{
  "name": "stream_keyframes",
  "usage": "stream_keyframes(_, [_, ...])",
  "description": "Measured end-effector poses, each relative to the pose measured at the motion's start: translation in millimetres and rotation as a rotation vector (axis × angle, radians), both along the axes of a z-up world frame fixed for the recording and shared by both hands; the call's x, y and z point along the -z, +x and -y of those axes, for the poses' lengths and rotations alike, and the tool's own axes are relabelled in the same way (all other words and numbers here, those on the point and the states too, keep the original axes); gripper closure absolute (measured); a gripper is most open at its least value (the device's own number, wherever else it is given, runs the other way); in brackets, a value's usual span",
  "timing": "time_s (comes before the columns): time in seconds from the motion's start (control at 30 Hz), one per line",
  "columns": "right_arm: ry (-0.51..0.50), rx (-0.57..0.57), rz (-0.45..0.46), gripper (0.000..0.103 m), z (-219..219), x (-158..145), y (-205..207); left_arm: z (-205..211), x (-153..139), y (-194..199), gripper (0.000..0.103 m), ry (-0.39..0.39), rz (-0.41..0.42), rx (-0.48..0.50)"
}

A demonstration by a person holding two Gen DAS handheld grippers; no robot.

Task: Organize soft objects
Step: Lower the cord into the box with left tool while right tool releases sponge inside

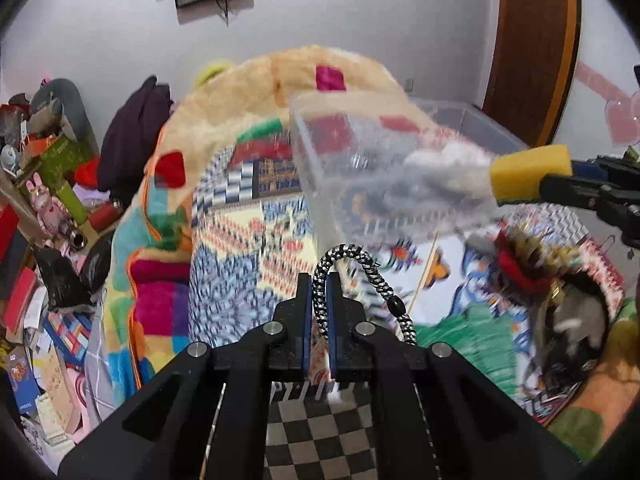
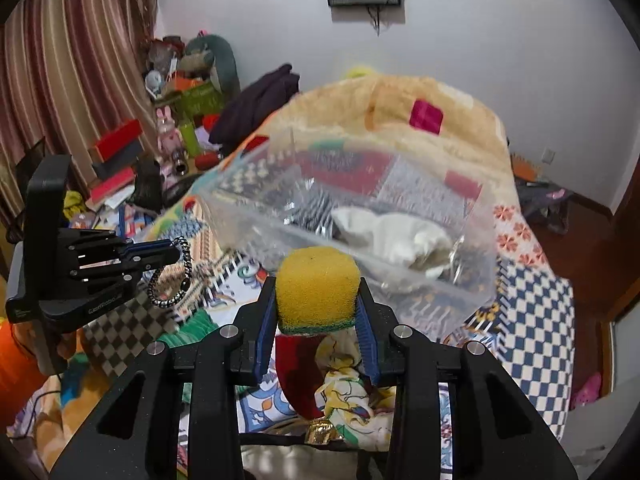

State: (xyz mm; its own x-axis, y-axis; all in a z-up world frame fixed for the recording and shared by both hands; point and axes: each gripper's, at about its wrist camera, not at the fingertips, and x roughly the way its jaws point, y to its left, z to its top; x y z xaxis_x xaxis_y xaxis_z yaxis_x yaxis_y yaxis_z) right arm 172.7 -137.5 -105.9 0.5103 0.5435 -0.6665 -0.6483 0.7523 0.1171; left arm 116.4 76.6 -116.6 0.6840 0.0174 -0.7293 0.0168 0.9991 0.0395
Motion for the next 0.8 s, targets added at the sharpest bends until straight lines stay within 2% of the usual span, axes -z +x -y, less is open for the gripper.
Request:
stream_keyframes(0.2, [0.03, 0.029, 0.067, 0.07, 0.6, -23.1, 1.5, 13.6, -41.2, 7.6, 0.097, -0.017, 0.116, 0.029])
stream_keyframes(0.4, [0.069, 0.065, 0.11, 0.07, 5.7, -41.8, 12.8, 28.8, -63.1, 27.1, 0.097, -0.004, 0.18, 0.048])
stream_keyframes(0.6, [0.073, 0.093, 0.118, 0.07, 1.9, -45.9, 32.9, 25.7, -61.5, 58.3, 0.097, -0.014, 0.155, -0.005])
stream_keyframes(0.8, [0.047, 0.079, 0.078, 0.07, -15.5, -30.9, 54.2, 22.2, -40.1, 89.3, 0.097, 0.008, 0.091, -0.041])
